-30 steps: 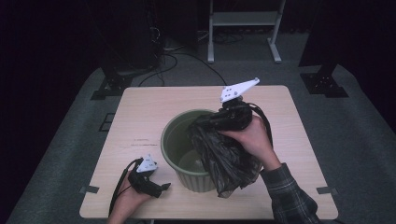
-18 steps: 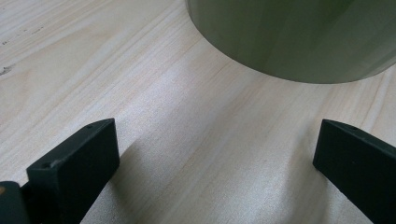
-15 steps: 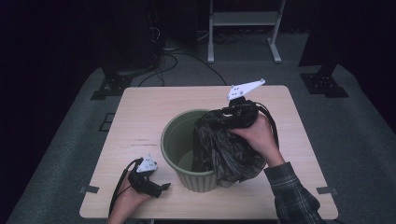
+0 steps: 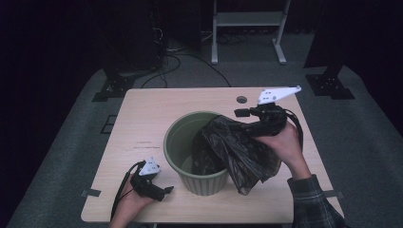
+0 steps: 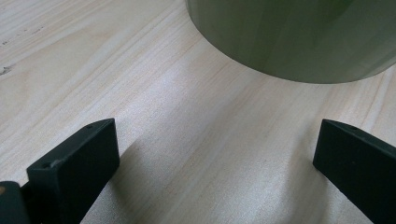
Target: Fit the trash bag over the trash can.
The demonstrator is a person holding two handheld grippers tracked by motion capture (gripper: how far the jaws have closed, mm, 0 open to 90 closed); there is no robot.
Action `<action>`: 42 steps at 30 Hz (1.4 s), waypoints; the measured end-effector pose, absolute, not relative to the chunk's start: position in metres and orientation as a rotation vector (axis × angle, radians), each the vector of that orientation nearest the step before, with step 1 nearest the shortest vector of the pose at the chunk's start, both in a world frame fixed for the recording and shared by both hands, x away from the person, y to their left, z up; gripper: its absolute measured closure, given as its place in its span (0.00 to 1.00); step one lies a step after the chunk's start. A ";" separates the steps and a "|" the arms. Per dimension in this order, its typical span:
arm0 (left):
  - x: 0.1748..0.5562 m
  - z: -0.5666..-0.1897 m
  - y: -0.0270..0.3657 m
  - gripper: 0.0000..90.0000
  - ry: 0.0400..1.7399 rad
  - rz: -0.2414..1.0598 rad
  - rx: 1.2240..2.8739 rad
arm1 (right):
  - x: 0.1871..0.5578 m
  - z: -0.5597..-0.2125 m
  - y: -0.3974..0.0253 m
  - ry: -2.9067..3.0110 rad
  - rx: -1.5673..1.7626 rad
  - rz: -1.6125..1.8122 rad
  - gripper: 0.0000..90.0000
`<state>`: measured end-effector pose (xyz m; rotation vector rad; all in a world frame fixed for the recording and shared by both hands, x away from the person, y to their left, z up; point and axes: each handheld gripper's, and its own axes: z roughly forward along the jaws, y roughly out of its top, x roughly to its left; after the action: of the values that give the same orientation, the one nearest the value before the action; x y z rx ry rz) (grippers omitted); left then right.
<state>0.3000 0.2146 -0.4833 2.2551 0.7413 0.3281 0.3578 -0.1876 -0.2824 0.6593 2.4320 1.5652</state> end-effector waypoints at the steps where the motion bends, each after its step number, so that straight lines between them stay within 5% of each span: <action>1: 0.300 -0.483 0.215 0.00 0.741 0.328 2.255 | 0.355 -0.283 -0.193 2.421 0.668 1.576 0.43; 18: 0.300 -0.483 0.215 0.00 0.745 0.330 2.256 | 0.322 -0.303 -0.266 2.287 0.800 1.595 0.42; 27: 0.300 -0.483 0.215 0.00 0.746 0.330 2.256 | 0.342 -0.313 -0.285 2.267 0.894 1.530 0.35; 30: 0.300 -0.483 0.215 0.00 0.746 0.330 2.256 | 0.351 -0.320 -0.284 2.325 0.902 1.533 0.51; 35: 0.299 -0.483 0.215 0.00 0.743 0.330 2.255 | 0.357 -0.328 -0.270 2.403 0.840 1.535 0.96; 42: 0.299 -0.483 0.214 0.00 0.722 0.318 2.258 | 0.367 -0.322 -0.248 2.396 0.801 1.532 1.00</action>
<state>0.2987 0.2142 -0.4832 2.2581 0.7222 0.3177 0.3670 -0.2479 -0.3220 0.8009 2.3960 1.5320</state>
